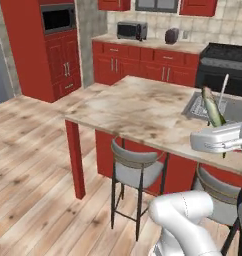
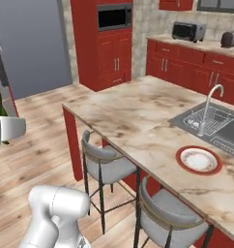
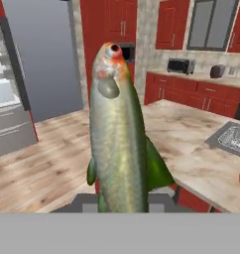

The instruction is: Transport the fish and onion to the fridge. Place the fish on the rack containing meat and place the onion on the rack containing the vegetable, ensuring meats and vegetables are on different racks.

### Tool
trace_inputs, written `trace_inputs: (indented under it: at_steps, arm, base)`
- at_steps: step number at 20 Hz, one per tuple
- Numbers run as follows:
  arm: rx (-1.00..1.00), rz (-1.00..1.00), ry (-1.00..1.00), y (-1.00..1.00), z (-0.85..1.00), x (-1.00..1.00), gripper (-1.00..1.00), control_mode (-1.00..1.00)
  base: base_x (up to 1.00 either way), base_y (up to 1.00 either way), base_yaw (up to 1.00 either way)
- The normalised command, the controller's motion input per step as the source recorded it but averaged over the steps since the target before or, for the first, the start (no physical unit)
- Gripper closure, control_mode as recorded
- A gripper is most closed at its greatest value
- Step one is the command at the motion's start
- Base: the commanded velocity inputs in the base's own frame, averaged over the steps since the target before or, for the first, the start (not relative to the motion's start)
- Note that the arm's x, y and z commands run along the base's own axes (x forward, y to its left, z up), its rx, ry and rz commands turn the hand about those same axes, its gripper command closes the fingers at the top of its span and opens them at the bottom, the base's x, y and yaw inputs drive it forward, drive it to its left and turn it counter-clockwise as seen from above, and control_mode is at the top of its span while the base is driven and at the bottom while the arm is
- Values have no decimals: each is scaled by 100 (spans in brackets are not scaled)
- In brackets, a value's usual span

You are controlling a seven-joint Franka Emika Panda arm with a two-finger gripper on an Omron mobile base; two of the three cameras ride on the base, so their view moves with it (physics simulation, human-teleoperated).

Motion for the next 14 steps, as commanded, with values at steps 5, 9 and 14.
trace_inputs:
  at_steps: [5, 9, 14]
  arm:
    - [0, 0, 0, 0, 0, 0, 100, 100]
    - [0, 0, 0, 0, 0, 0, 100, 100]
    - [0, 0, 0, 0, 0, 0, 100, 100]
  base:
    - [3, 100, 51]
    - [69, 98, 42]
    - [100, 97, 29]
